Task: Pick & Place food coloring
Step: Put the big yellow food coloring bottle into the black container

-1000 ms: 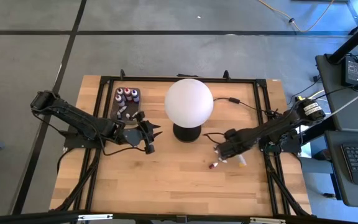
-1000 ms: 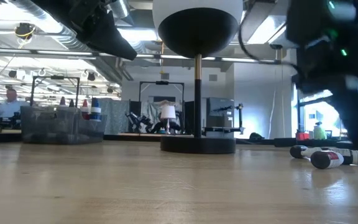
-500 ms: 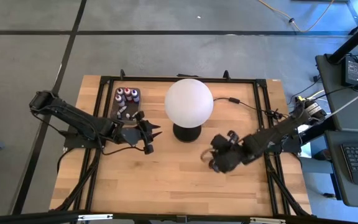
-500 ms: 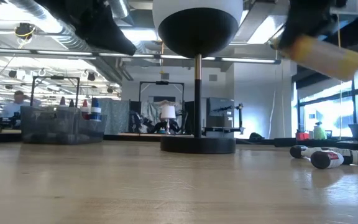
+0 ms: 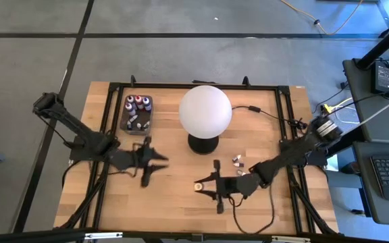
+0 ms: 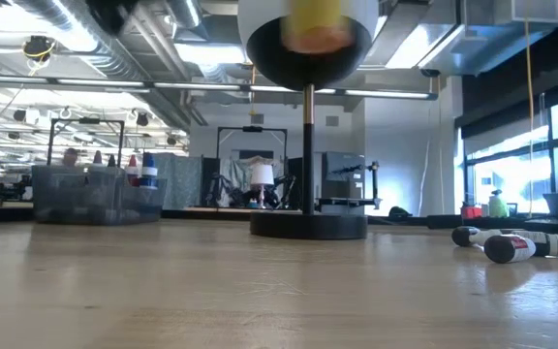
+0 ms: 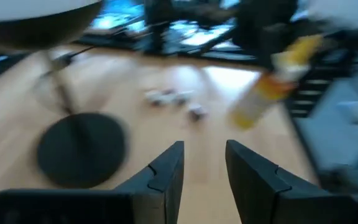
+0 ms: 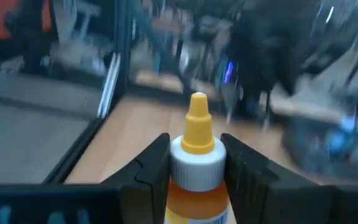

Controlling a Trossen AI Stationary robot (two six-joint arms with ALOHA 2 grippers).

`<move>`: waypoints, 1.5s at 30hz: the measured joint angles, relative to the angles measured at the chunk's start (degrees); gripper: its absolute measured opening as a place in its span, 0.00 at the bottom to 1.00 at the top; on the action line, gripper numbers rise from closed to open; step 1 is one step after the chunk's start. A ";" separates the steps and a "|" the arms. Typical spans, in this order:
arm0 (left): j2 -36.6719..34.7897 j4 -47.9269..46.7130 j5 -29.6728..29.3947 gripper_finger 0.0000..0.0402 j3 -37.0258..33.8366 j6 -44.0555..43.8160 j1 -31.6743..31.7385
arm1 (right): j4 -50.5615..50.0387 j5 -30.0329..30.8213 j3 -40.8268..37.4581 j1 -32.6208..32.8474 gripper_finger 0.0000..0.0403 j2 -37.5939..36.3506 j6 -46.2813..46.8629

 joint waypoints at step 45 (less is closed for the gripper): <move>0.00 12.42 -12.51 0.29 0.00 6.31 -24.80 | 23.52 -27.51 32.60 -25.58 0.37 47.09 6.04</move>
